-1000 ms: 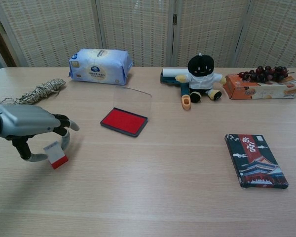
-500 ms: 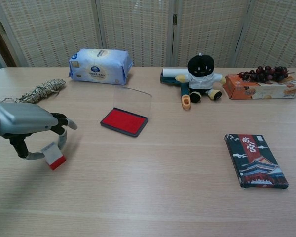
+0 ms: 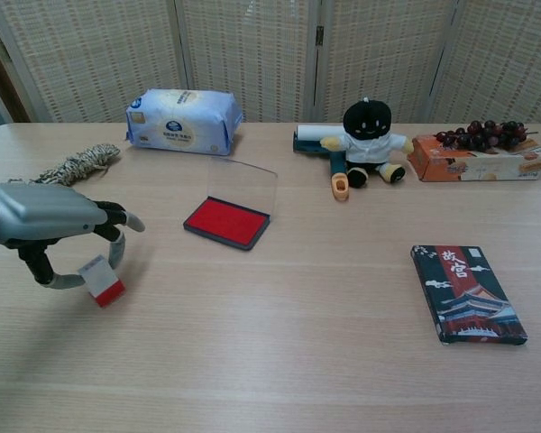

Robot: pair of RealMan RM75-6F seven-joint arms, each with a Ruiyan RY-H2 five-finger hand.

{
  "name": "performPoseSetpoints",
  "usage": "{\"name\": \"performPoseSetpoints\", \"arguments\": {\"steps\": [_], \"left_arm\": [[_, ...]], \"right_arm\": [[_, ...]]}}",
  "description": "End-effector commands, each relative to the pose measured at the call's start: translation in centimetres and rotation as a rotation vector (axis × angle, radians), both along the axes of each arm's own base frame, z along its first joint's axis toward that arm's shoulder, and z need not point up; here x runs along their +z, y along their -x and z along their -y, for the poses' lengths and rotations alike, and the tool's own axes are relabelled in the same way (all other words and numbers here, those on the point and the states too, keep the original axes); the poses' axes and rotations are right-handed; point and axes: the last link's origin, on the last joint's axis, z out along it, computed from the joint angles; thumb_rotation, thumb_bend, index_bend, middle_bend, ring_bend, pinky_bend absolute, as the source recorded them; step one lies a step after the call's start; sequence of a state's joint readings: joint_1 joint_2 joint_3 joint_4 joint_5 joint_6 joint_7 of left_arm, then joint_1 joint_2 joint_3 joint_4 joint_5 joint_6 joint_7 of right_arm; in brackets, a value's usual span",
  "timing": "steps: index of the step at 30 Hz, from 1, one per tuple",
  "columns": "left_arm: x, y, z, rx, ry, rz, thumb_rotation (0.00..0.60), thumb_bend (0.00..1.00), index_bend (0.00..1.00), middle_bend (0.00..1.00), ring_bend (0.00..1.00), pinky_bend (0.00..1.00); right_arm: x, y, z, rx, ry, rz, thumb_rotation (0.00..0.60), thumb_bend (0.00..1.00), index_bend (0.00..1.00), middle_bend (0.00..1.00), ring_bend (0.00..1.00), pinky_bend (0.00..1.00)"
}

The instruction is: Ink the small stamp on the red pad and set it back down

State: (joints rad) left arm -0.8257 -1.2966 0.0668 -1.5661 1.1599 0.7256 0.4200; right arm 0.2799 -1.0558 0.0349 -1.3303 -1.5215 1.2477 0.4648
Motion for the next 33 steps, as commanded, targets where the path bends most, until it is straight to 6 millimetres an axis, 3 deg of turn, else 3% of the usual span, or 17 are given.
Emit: {"name": "performPoseSetpoints", "arguments": {"steps": [1,10,19,26,33], "left_arm": [[0.5,-0.2,-0.1,0.006,-0.006,0.014,0.600,0.38,0.64,0.00,0.00,0.18],[1.2,-1.7,-1.4,-0.014,-0.016,0.041,0.600,0.38,0.66,0.00,0.00,0.18],[0.3,-4.0,-4.7,-0.041,0.011,0.040,0.600,0.38,0.67,0.01,0.00,0.18],[0.1,-5.5,-7.4,-0.056,0.017,0.033,0.600,0.38,0.67,0.13,0.06,0.18],[-0.3,-5.9,-8.7,-0.057,0.024,0.043,0.600,0.38,0.68,0.25,0.15,0.25]], "right_arm": [[0.0,0.1,0.0,-0.003,-0.001,0.000,0.600,0.39,0.02,0.00,0.00,0.00],[-0.1,0.3,0.3,-0.013,-0.004,0.001,0.600,0.39,0.02,0.00,0.00,0.00],[0.6,1.2,0.6,-0.047,0.011,0.023,0.600,0.39,0.02,0.00,0.00,0.00],[1.0,2.3,1.0,-0.090,0.015,0.032,0.600,0.39,0.02,0.00,0.00,0.00],[1.3,3.0,1.4,-0.115,0.025,0.038,0.600,0.39,0.02,0.00,0.00,0.00]]}}
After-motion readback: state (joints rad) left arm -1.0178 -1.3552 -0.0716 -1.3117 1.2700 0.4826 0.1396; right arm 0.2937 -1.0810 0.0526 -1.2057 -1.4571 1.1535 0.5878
